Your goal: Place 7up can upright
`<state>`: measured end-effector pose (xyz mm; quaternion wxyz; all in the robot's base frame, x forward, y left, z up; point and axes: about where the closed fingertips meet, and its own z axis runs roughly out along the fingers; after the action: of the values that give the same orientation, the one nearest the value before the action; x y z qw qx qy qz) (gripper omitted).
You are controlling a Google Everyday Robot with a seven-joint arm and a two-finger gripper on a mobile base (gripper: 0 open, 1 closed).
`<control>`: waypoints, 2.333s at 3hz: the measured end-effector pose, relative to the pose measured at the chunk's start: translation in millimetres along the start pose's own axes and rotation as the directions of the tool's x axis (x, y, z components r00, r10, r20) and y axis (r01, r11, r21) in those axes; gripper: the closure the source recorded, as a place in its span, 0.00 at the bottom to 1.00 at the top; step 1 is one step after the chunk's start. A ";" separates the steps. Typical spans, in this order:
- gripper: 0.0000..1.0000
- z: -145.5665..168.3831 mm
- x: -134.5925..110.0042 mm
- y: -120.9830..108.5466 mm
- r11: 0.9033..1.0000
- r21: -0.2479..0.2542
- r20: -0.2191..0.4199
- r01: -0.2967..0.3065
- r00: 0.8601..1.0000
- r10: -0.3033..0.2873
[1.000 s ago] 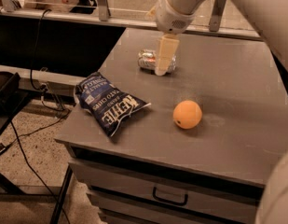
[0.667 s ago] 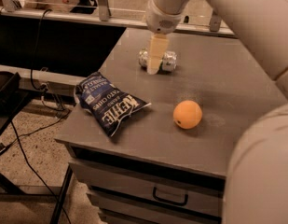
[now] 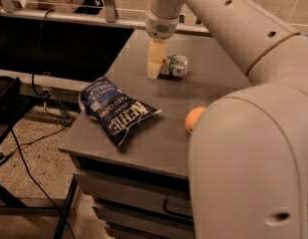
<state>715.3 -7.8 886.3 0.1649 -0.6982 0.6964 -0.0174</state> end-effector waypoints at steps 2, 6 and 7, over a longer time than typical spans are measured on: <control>0.00 39.8 11.1 -24.7 0.993 0.010 -0.059 -0.121 0.991 0.122; 0.96 56.0 18.6 -37.8 0.988 0.017 -0.140 -0.157 0.978 0.157; 1.00 55.8 18.5 -37.8 0.988 0.017 -0.140 -0.157 0.978 0.157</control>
Offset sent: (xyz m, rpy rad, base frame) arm 0.0535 -0.0122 -0.0457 -0.0410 0.0284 -0.2157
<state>766.6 -15.4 839.3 0.1181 -0.6376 0.7593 -0.0555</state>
